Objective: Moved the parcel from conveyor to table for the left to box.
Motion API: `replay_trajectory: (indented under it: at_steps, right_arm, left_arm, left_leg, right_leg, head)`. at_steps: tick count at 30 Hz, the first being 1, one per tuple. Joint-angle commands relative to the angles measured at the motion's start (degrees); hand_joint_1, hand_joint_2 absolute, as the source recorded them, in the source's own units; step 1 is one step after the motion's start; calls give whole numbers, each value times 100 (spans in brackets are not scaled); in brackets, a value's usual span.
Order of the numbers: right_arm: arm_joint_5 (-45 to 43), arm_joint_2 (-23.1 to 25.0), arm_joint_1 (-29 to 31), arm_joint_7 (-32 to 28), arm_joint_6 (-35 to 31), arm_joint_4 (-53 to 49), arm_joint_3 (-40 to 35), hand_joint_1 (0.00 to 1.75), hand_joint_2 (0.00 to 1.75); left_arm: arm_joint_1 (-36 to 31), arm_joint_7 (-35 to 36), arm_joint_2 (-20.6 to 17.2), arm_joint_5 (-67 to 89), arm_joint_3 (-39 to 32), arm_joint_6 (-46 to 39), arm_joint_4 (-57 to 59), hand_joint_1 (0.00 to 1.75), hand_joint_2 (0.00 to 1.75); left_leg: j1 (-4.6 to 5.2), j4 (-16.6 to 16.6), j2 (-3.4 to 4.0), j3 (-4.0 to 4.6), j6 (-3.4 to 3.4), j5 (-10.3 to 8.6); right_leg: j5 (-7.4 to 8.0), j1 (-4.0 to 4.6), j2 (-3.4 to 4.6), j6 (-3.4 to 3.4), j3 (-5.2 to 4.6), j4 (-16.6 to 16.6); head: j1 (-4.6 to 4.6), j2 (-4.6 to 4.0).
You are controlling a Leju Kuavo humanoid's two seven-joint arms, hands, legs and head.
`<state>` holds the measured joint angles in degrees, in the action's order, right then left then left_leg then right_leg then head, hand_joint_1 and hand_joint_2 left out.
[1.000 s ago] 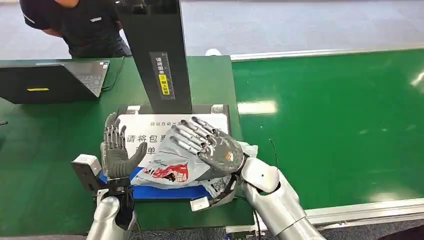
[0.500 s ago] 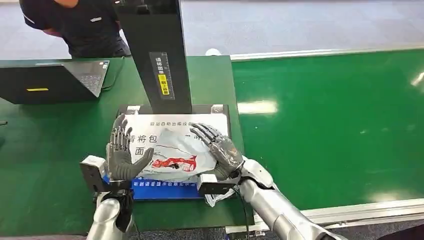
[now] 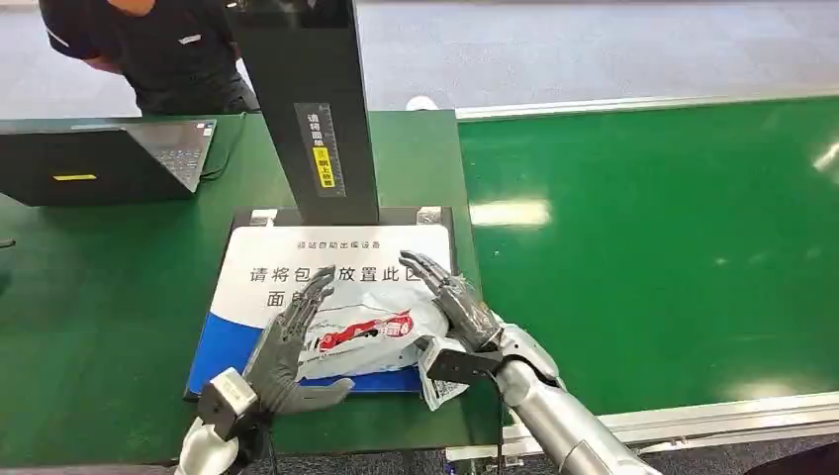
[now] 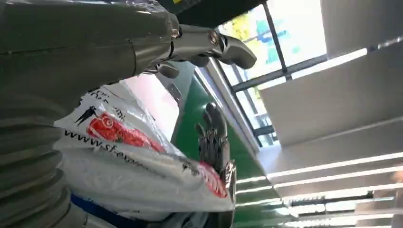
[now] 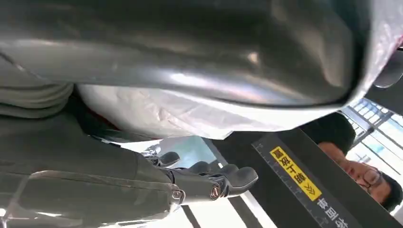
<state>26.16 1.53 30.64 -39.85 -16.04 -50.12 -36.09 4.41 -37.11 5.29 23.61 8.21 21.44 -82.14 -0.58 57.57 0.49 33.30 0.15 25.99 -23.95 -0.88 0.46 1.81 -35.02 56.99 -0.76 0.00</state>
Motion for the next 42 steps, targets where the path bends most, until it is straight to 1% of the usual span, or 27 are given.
replay_trajectory:
  at_steps: [1, 2, 4, 5, 6, 7, 8, 10, 11, 14, 15, 19, 20, 21, 22, 24, 26, 29, 30, 32, 34, 39, 42]
  right_arm:
    - [280, -194, -278, 4, -9, -474, 242, 0, 0]
    - [329, -193, -323, 19, -16, -523, 269, 0, 0]
    - [450, -199, -484, 95, -2, -734, 336, 0, 0]
    - [508, -202, -548, 146, -10, -822, 363, 0, 0]
    - [553, -204, -605, 218, -39, -895, 396, 0, 0]
    - [560, -203, -624, 230, -32, -922, 408, 0, 0]
    - [615, -207, -716, 305, -59, -1013, 461, 0, 0]
    - [679, -185, -785, 347, -41, -1053, 504, 0, 0]
    - [753, -147, -809, 364, -20, -1045, 543, 0, 0]
    - [764, -137, -808, 364, -19, -1038, 543, 0, 0]
    - [772, -109, -787, 365, 22, -1002, 574, 0, 0]
    - [772, -104, -778, 365, 23, -1006, 575, 0, 0]
    - [792, -100, -795, 369, 48, -1033, 608, 0, 0]
    - [812, -102, -817, 374, 69, -1071, 630, 0, 0]
    - [836, -108, -858, 379, 95, -1146, 662, 0, 0]
    - [838, -119, -917, 383, 175, -1254, 713, 0, 0]
    - [844, -125, -929, 386, 184, -1274, 724, 0, 0]
    - [856, -129, -938, 392, 205, -1271, 726, 0, 0]
    - [857, -131, -940, 392, 206, -1275, 725, 0, 0]
    - [854, -142, -962, 394, 201, -1310, 729, 0, 0]
    - [835, -173, -1023, 407, 183, -1372, 754, 0, 0]
    - [831, -185, -1047, 408, 180, -1392, 758, 0, 0]
    - [836, -208, -1182, 422, 154, -1547, 804, 0, 0]
  left_arm:
    - [244, 836, -1087, 1590, 1192, 311, -919, 0, 175]
    - [246, 1000, -1127, 1763, 1218, 292, -939, 0, 175]
    - [169, 1510, -1233, 2261, 1367, 225, -783, 0, 175]
    - [108, 1842, -1227, 2522, 1393, 49, -584, 0, 175]
    - [22, 2106, -1178, 2788, 1426, -200, -385, 0, 175]
    - [-31, 2200, -1132, 2875, 1424, -291, -256, 0, 175]
    - [-165, 2655, -1038, 3399, 1460, -619, 47, 0, 175]
    - [-333, 3015, -910, 3732, 1443, -810, 481, 0, 175]
    - [-397, 3134, -871, 3923, 1414, -902, 727, 0, 175]
    - [-392, 3120, -880, 3932, 1417, -926, 751, 0, 175]
    - [-382, 3194, -855, 3955, 1318, -957, 796, 0, 175]
    - [-378, 3190, -869, 3951, 1308, -955, 803, 0, 175]
    - [-372, 3239, -846, 3995, 1195, -1154, 793, 0, 175]
    - [-394, 3228, -847, 4068, 1172, -1269, 816, 21, 175]
    - [-421, 3156, -819, 4039, 1063, -1374, 824, 175, 175]
    - [-435, 2995, -799, 4022, 933, -1572, 754, 175, 175]
    - [-443, 2990, -779, 4002, 892, -1580, 770, 175, 175]
    - [-385, 2932, -797, 3964, 900, -1497, 743, 175, 175]
    - [-379, 2926, -798, 3958, 904, -1500, 746, 175, 175]
    - [-379, 2846, -796, 3881, 914, -1534, 764, 175, 175]
    - [-375, 2605, -799, 3645, 906, -1587, 700, 175, 175]
    - [-382, 2581, -802, 3612, 897, -1592, 658, 175, 175]
    - [-380, 2632, -750, 3562, 669, -1870, 564, 175, 175]
  left_leg:
    - [0, -4, -12, -12, -6, 2]
    - [-1, -2, -7, -4, -4, 0]
    - [0, -7, -10, -17, -5, 3]
    - [1, -9, -14, -20, -5, 3]
    - [-2, -3, -12, -5, -3, -1]
    - [3, -13, -22, -20, -4, -2]
    - [2, -10, -15, -13, -3, -3]
    - [2, -11, -23, -13, -3, -6]
    - [5, -20, -30, -21, -3, -10]
    - [4, -11, -12, -15, -3, -6]
    - [5, -17, -14, -21, -4, -9]
    - [2, -8, -5, -18, -4, -3]
    - [4, -14, -6, -24, -4, -5]
    - [4, -14, -6, -25, -4, -5]
    - [5, -17, -6, -28, -5, -5]
    - [4, -16, -9, -27, -6, -6]
    - [1, -10, -7, -20, -5, -5]
    - [5, -19, -5, -33, -6, -6]
    - [1, -8, -1, -21, -4, -3]
    - [5, -17, -2, -33, -6, -4]
    - [2, -12, -2, -28, -4, -2]
    - [5, -14, -3, -31, -4, -2]
    - [2, -9, -4, -24, -4, -2]
  right_leg:
    - [-7, 2, -13, -15, 7, 5]
    - [-3, 2, -8, -8, 3, 3]
    - [-7, 2, -11, -14, 12, 3]
    - [-9, 0, -14, -15, 15, 3]
    - [-4, 3, -13, -8, 6, 2]
    - [-8, -1, -23, -14, 19, -1]
    - [-5, -2, -16, -11, 11, 0]
    - [-4, -2, -24, -11, 14, -2]
    - [-3, -4, -30, -14, 21, -7]
    - [-2, -4, -13, -9, 12, -3]
    - [1, -4, -15, -15, 16, -6]
    - [0, -1, -6, -10, 14, -1]
    - [1, -3, -8, -14, 17, -3]
    - [1, -3, -7, -14, 18, -4]
    - [2, -4, -8, -18, 19, -4]
    - [2, -2, -11, -19, 21, -5]
    - [2, 0, -8, -15, 15, -2]
    - [3, -4, -7, -21, 22, -4]
    - [2, 0, -1, -12, 16, -1]
    - [1, -3, -2, -20, 22, -3]
    - [1, -1, -2, -14, 21, -3]
    - [0, -4, -4, -16, 23, -3]
    - [1, -1, -4, -14, 18, -1]
  head:
    - [2, 0]
    - [0, 0]
    - [2, 0]
    - [0, 0]
    - [-2, 0]
    - [0, 0]
    - [2, 0]
    - [0, 0]
    - [0, 0]
    - [0, 0]
    - [0, 0]
    - [0, 0]
    - [2, 0]
    - [0, 0]
    - [0, 0]
    - [0, 0]
    - [0, 0]
    - [0, 0]
    - [0, 0]
    - [0, 0]
    - [0, 0]
    - [0, 0]
    - [0, 0]
